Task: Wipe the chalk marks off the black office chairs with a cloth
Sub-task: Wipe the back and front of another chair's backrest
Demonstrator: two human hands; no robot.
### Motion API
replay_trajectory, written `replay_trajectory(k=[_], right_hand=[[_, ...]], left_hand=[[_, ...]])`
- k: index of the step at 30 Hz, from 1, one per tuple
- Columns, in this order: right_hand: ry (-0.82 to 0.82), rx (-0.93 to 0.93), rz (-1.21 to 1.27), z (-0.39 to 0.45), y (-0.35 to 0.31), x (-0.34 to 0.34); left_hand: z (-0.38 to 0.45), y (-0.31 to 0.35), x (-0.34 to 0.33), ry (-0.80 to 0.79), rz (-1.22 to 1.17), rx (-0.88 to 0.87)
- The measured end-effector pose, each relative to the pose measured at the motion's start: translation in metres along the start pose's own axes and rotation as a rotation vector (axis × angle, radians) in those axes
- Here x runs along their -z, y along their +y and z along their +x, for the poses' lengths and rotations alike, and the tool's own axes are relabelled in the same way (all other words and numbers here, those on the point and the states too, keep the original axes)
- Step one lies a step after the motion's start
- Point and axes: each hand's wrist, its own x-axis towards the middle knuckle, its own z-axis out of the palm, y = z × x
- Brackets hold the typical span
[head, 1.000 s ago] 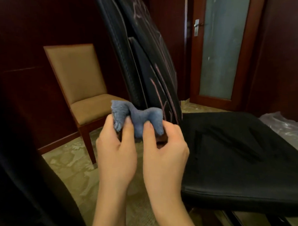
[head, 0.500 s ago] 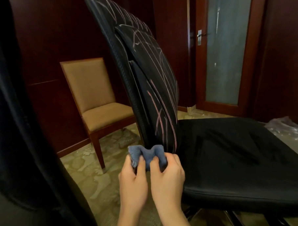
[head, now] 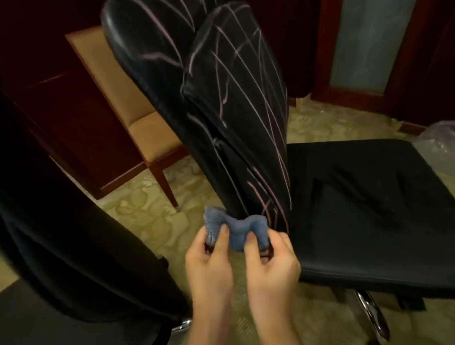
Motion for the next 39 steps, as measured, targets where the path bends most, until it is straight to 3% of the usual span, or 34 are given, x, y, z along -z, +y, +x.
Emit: replay_trajectory(k=[6, 10, 14, 17, 19, 21, 23, 25, 29, 34, 39], right_hand=[[-0.042, -0.062, 0.029, 0.019, -0.091, -0.001], [-0.073, 0.059, 0.088, 0.042, -0.168, -0.006], [-0.076, 0.044, 0.070, 0.048, -0.187, -0.013], [-0.093, -0.033, 0.003, 0.038, -0.163, -0.012], [-0.102, -0.181, -0.057, 0.033, -0.140, -0.010], [-0.133, -0.280, -0.120, 0.033, -0.124, -0.009], [-0.170, -0.297, -0.165, 0.039, -0.122, -0.007], [-0.177, -0.283, -0.200, 0.047, -0.137, -0.011], [-0.135, -0.216, -0.159, 0.055, -0.201, -0.026], [-0.139, -0.071, -0.066, 0.078, -0.285, -0.052], [-0.186, -0.035, -0.037, 0.094, -0.306, -0.075]], left_hand=[[0.002, 0.082, 0.005, 0.002, -0.066, 0.077], [0.009, 0.158, 0.010, 0.060, -0.105, -0.046], [0.013, 0.176, 0.011, 0.085, 0.052, -0.080], [0.013, 0.149, 0.016, 0.034, 0.150, 0.048], [0.017, 0.122, 0.021, -0.047, 0.233, 0.245], [0.024, 0.110, 0.020, -0.118, 0.208, 0.437], [0.032, 0.110, 0.017, -0.125, 0.140, 0.506], [0.037, 0.124, 0.015, -0.090, 0.096, 0.473], [0.043, 0.192, 0.023, -0.035, 0.052, 0.239], [0.068, 0.277, 0.037, -0.081, -0.011, 0.023], [0.088, 0.297, 0.041, -0.053, 0.078, -0.048]])
